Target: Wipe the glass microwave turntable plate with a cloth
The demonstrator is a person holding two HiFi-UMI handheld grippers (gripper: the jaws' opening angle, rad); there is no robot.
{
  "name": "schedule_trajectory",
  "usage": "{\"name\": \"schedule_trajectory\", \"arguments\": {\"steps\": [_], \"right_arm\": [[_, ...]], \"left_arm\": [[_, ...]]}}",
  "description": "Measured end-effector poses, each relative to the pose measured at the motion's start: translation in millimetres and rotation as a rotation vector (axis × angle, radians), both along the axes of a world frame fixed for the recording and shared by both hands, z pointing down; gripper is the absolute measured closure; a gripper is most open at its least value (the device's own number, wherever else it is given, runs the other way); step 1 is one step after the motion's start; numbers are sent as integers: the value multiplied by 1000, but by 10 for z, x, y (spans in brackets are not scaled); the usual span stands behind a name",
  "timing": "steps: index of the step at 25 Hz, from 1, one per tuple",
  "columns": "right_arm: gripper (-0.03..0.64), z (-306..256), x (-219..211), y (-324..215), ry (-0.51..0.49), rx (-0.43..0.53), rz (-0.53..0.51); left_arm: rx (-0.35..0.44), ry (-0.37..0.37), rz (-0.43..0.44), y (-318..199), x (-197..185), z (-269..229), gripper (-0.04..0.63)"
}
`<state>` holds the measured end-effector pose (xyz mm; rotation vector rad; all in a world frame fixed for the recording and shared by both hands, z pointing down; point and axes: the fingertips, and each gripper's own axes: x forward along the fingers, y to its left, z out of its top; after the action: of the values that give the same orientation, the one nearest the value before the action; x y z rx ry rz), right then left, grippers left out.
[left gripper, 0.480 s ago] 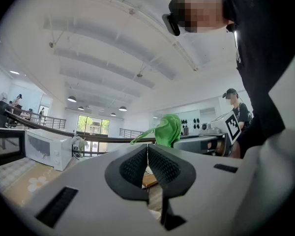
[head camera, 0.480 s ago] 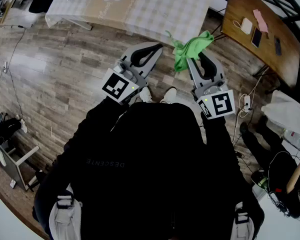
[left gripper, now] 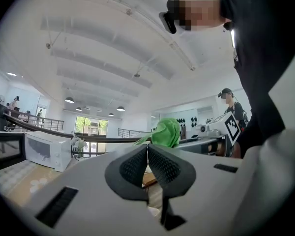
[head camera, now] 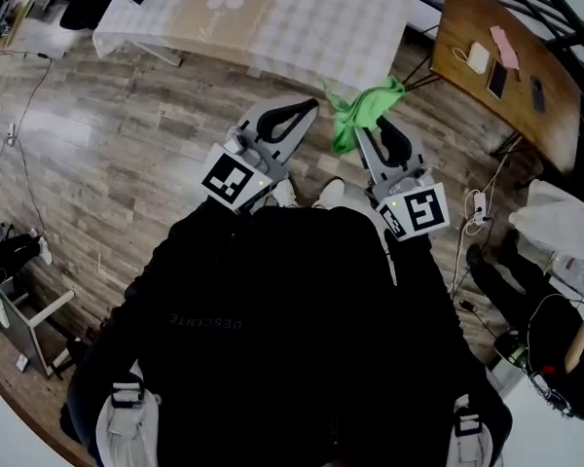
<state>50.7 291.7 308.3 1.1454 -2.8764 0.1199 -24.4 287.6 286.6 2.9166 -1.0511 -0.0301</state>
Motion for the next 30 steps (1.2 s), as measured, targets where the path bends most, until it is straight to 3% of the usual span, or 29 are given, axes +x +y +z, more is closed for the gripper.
{"name": "schedule_trajectory", "arguments": {"steps": [14,30], "right_arm": [[494,-62,240,24,1,31,9],[494,25,654,-90,-26,33,-66]], "left_arm": [[6,-15,-23,46,192,-35,574],[32,-36,-95,7,651,-110,574]]}}
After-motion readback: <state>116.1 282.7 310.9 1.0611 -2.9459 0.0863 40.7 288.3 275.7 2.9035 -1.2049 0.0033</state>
